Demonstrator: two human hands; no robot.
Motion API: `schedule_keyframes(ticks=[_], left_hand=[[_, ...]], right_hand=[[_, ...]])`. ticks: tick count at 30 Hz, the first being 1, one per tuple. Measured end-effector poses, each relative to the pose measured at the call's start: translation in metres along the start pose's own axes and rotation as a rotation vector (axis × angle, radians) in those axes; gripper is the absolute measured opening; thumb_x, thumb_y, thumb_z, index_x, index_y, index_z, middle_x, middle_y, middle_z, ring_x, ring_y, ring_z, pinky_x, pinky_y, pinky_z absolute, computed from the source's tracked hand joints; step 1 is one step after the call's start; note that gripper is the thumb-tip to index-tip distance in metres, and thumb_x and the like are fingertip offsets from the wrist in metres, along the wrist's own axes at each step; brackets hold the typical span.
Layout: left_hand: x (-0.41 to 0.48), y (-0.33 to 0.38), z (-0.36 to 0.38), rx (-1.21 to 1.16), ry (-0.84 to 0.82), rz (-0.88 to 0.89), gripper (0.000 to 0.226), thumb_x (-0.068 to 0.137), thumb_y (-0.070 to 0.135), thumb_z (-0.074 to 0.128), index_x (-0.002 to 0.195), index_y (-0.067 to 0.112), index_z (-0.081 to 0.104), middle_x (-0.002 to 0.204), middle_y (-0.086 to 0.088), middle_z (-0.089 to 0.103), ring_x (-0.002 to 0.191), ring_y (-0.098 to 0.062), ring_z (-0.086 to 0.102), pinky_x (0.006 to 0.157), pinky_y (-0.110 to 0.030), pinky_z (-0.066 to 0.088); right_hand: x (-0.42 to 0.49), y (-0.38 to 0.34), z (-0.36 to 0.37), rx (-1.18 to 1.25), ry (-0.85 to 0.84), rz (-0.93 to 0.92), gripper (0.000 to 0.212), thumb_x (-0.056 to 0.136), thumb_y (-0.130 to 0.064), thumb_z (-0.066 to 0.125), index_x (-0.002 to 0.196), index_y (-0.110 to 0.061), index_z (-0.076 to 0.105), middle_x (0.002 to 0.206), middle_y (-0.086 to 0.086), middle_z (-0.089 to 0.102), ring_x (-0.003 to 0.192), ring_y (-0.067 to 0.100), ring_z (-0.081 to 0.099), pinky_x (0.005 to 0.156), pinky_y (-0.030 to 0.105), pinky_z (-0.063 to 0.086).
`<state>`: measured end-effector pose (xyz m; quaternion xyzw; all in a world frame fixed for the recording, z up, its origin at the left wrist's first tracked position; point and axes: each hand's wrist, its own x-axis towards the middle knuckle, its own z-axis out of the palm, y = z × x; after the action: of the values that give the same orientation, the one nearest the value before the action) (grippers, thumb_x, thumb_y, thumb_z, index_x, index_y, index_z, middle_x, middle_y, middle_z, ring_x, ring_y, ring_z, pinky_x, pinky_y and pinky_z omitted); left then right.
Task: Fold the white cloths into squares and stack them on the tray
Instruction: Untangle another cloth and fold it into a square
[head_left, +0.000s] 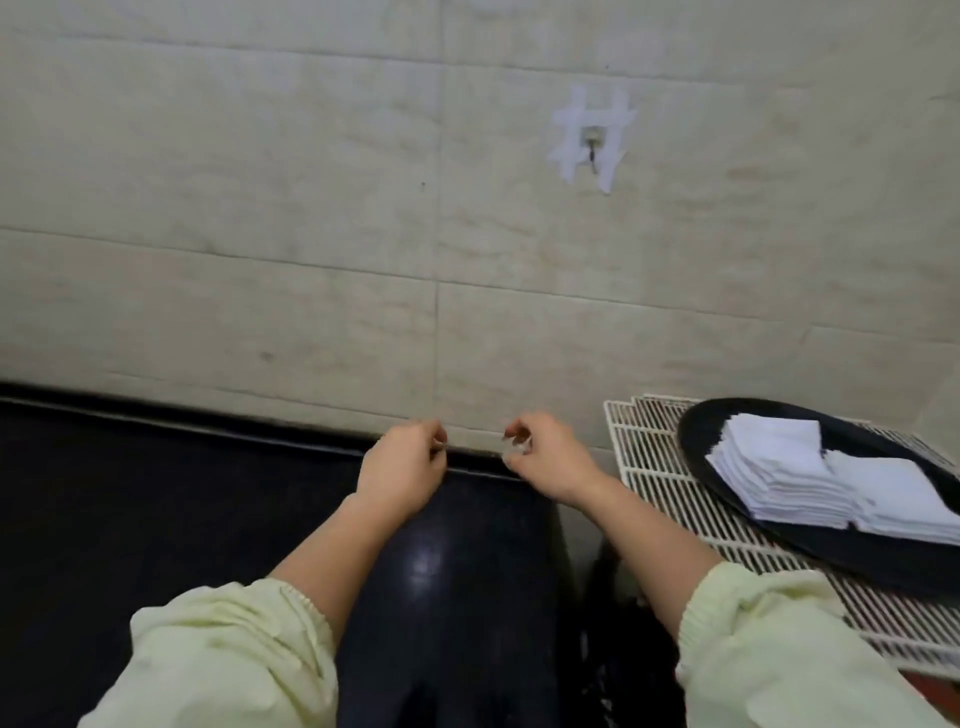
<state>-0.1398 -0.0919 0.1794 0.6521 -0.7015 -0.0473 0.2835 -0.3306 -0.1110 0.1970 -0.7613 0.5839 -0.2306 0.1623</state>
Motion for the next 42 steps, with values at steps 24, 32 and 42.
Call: schedule_keyframes(ticks=[24,32,42], left_hand=[[-0.204,-0.451,-0.224,0.223,0.185,-0.729,0.028,0.091,0.029,0.053,0.118,0.02,0.058,0.116,-0.003,0.054,0.108,-0.023,0.055,0.081,-0.034,0.047],[-0.224,-0.595,-0.285,0.224,0.204,-0.889,0.031,0.091,0.03,0.053,0.12,0.02,0.057,0.119,-0.003,0.052,0.112,-0.023,0.053,0.085,-0.036,0.049],[-0.265,-0.729,-0.332,0.153,0.318,-1.088,0.029,0.091,0.023,0.053,0.118,0.016,0.058,0.121,-0.006,0.051,0.116,-0.025,0.05,0.088,-0.038,0.046]], right_hand=[[0.018,-0.438,0.371,-0.054,-0.505,-0.559,0.035,0.089,-0.03,0.061,0.12,-0.019,0.051,0.118,0.001,0.05,0.105,0.023,0.056,0.088,0.039,0.048],[0.054,-0.573,0.487,-0.066,-0.635,-0.663,0.042,0.091,-0.03,0.06,0.129,-0.017,0.047,0.125,0.004,0.048,0.109,0.025,0.056,0.088,0.04,0.05],[0.073,-0.689,0.593,-0.077,-0.764,-0.711,0.043,0.092,-0.028,0.058,0.131,-0.016,0.046,0.125,0.005,0.048,0.111,0.025,0.054,0.089,0.038,0.047]])
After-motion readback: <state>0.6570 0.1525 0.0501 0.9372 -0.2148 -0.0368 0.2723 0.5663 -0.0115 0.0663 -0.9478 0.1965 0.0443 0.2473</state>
